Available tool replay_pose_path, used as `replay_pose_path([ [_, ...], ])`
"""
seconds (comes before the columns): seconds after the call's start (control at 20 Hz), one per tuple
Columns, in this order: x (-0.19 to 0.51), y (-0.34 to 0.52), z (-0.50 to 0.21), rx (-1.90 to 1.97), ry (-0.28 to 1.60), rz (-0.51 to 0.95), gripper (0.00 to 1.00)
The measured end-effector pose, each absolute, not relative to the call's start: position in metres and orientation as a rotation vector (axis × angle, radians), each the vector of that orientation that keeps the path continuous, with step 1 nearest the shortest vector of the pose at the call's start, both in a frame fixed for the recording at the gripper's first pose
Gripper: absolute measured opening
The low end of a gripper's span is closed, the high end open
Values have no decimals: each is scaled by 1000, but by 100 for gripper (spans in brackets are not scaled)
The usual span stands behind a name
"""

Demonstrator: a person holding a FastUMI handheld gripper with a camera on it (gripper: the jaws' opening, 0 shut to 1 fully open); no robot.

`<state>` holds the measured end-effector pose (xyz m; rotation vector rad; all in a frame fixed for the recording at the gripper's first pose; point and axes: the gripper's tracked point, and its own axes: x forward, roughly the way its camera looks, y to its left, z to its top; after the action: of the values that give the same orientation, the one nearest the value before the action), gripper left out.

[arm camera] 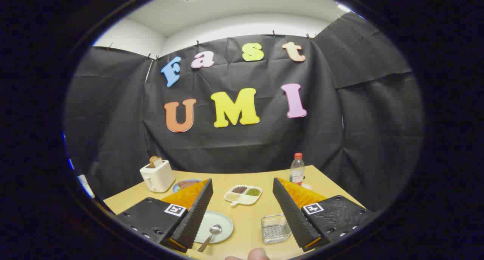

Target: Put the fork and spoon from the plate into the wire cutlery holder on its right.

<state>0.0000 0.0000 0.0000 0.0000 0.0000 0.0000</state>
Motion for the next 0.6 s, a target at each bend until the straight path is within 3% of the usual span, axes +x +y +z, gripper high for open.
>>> replay_pose_path([
  [0.6, -22, -8, 14, -80, -92, -115, 96],
])
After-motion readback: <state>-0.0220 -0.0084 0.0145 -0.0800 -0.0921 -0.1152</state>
